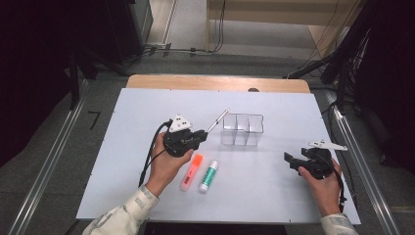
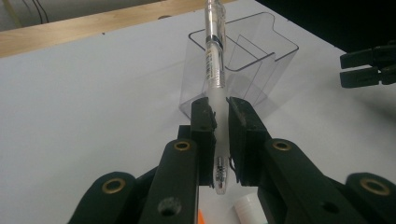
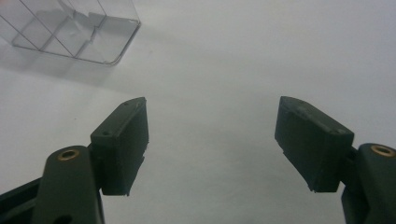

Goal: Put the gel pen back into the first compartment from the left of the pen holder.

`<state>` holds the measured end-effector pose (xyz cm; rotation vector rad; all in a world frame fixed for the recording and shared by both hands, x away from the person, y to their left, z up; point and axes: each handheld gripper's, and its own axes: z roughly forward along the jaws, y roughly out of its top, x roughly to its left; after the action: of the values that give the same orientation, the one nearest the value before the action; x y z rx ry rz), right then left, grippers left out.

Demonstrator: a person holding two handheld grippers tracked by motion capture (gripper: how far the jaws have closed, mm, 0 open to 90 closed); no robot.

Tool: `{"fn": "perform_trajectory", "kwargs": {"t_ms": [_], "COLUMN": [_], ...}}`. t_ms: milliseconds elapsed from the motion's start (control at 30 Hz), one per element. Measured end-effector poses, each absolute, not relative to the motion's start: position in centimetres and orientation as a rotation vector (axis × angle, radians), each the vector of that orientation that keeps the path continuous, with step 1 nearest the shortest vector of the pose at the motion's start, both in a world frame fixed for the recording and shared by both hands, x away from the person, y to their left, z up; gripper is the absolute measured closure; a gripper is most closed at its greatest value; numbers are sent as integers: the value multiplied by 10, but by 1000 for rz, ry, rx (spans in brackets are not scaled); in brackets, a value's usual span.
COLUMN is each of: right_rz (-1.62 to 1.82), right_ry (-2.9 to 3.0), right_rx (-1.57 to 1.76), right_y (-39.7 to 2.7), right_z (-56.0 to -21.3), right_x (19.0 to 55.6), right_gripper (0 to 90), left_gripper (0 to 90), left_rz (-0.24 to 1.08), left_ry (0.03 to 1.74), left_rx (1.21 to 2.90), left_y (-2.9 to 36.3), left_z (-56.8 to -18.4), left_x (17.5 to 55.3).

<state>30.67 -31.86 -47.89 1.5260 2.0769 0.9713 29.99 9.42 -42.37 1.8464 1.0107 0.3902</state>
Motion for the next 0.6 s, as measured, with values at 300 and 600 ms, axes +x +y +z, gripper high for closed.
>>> {"fn": "perform_trajectory", "kwargs": {"t_ms": [300,600], "right_rz": [970,970], "right_ry": [2079,2082], "right_rx": [1528,1526], "right_y": [-319,-319], "right_z": [-479,-479], "right_x": [307,307], "right_gripper": [245,244], "left_gripper": [810,809], "left_rz": [394,391], "left_ry": [1004,1008], "left_rx": [1843,1835], "left_y": [92,92], "left_z": [-421,-421], "left_x": [300,300]}}
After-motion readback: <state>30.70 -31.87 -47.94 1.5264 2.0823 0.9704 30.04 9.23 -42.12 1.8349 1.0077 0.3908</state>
